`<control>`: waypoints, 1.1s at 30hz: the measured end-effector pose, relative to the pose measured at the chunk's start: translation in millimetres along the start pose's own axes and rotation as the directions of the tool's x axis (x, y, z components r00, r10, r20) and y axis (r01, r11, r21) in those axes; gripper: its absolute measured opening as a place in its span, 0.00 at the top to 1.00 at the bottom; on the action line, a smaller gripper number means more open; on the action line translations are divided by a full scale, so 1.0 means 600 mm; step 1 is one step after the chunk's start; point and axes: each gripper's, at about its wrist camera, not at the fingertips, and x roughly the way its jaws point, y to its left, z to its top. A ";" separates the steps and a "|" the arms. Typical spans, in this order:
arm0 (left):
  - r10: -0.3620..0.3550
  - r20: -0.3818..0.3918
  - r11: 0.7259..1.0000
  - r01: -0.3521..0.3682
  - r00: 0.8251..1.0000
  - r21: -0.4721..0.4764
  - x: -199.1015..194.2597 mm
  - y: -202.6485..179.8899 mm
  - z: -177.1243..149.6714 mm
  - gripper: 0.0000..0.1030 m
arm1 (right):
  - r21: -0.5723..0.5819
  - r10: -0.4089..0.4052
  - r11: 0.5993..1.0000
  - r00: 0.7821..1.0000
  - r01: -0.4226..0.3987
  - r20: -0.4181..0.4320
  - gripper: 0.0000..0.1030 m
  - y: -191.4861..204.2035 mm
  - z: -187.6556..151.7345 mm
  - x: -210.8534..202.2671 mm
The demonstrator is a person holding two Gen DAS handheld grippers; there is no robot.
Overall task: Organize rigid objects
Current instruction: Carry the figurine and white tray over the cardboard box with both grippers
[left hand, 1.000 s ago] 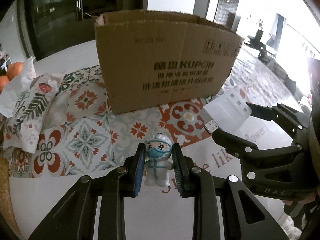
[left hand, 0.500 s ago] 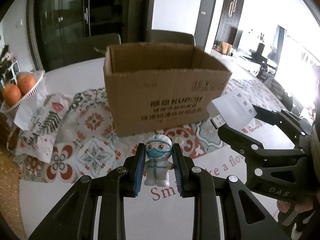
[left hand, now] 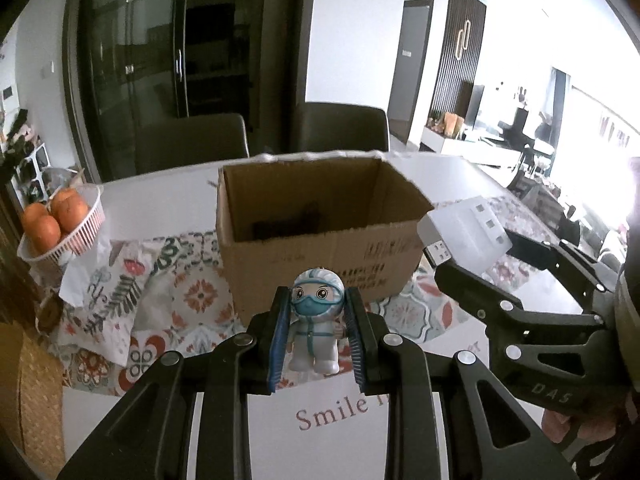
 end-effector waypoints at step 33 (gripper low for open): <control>0.030 0.005 1.000 -0.030 1.000 -0.007 0.060 0.010 0.153 0.73 | 0.053 0.014 0.999 0.999 -0.012 -0.040 0.25 -0.049 0.122 0.071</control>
